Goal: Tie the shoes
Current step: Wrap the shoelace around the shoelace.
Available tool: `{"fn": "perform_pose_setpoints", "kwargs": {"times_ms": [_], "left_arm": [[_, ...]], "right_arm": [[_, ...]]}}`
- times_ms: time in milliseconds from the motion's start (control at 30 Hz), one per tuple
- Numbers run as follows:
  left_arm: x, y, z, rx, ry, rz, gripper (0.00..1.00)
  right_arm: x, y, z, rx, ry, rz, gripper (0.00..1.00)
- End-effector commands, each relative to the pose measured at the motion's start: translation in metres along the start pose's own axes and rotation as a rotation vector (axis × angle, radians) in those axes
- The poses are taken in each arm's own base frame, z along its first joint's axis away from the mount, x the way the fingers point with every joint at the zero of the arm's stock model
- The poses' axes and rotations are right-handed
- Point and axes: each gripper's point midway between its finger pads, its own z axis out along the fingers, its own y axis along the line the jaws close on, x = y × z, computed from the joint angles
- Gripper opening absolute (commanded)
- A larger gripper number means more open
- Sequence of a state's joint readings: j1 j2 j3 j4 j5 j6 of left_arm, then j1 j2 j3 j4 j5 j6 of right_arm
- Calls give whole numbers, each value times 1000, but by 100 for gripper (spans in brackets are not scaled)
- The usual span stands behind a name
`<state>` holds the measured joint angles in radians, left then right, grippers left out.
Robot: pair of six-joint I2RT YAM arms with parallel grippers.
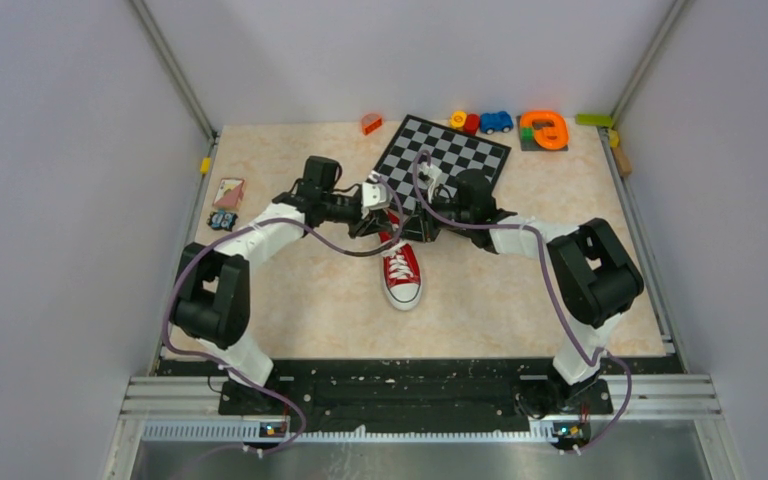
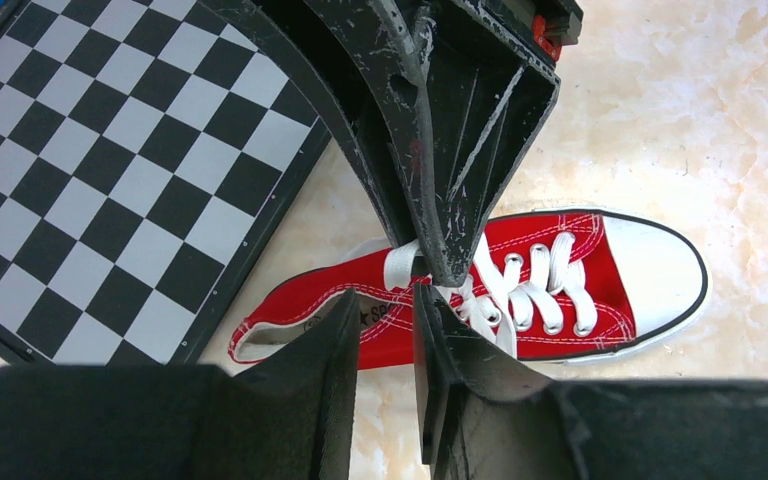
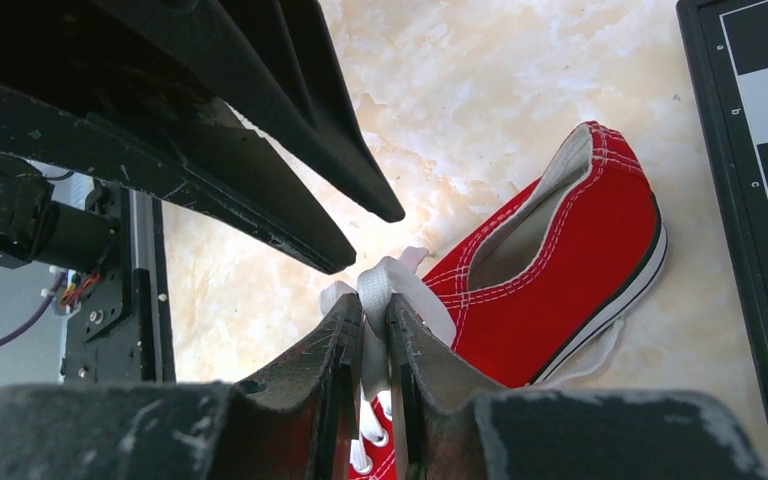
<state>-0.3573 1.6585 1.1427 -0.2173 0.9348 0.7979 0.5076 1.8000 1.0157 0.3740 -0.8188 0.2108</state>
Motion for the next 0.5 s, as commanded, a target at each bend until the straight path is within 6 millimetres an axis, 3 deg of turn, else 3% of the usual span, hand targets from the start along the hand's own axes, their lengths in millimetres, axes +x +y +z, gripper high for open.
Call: {"fn": "perform_pose_setpoints", "kwargs": {"times_ms": [0, 267, 467], "left_arm": [[-15, 1, 3, 51, -33, 48, 32], [-6, -2, 9, 180, 21, 68, 42], [-3, -10, 4, 252, 55, 83, 43]], "right_arm": [[-31, 20, -5, -51, -65, -98, 17], [-30, 21, -5, -62, -63, -102, 17], [-31, 22, -5, -69, -64, -106, 17]]}}
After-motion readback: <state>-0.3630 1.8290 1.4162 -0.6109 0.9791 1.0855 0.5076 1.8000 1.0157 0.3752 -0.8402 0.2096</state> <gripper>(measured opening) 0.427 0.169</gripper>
